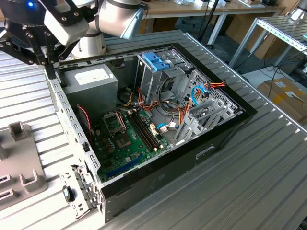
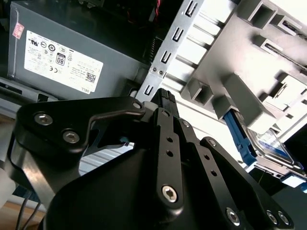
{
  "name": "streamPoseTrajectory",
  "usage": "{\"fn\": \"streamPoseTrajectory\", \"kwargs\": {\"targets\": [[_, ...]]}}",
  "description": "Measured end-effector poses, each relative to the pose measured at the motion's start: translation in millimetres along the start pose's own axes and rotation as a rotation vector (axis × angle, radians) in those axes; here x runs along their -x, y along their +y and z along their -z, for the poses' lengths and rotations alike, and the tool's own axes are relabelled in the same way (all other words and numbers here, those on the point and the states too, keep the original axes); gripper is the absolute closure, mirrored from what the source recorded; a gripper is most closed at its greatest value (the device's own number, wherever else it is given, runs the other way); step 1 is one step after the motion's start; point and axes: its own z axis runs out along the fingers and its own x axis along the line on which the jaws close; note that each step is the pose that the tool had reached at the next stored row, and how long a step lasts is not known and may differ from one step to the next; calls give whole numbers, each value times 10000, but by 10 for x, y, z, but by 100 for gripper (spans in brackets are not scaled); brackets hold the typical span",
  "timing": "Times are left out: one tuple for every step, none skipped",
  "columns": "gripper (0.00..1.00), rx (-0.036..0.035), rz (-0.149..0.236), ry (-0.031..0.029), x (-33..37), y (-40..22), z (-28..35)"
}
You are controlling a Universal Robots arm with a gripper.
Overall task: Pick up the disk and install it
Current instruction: 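Reach for the disk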
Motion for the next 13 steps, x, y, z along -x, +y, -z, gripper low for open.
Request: {"fn": "streamPoseTrajectory", "kwargs": {"targets": [[89,0,0,0,-9,1,0],[89,-1,0,0,-11,1,0],[89,0,1,1,-11,1,0],[89,-1,2,1,-11,1,0],[89,-1,1,1,-15,0,0],[89,-1,1,1,-20,0,1],[89,-1,0,0,-20,0,0],[89,0,0,0,-20,0,0],[89,0,1,0,-21,0,0],[89,-1,1,0,-21,0,1],[89,-1,1,1,-21,0,1],[89,0,1,0,-21,0,0],[89,-1,0,0,-22,0,1]]}}
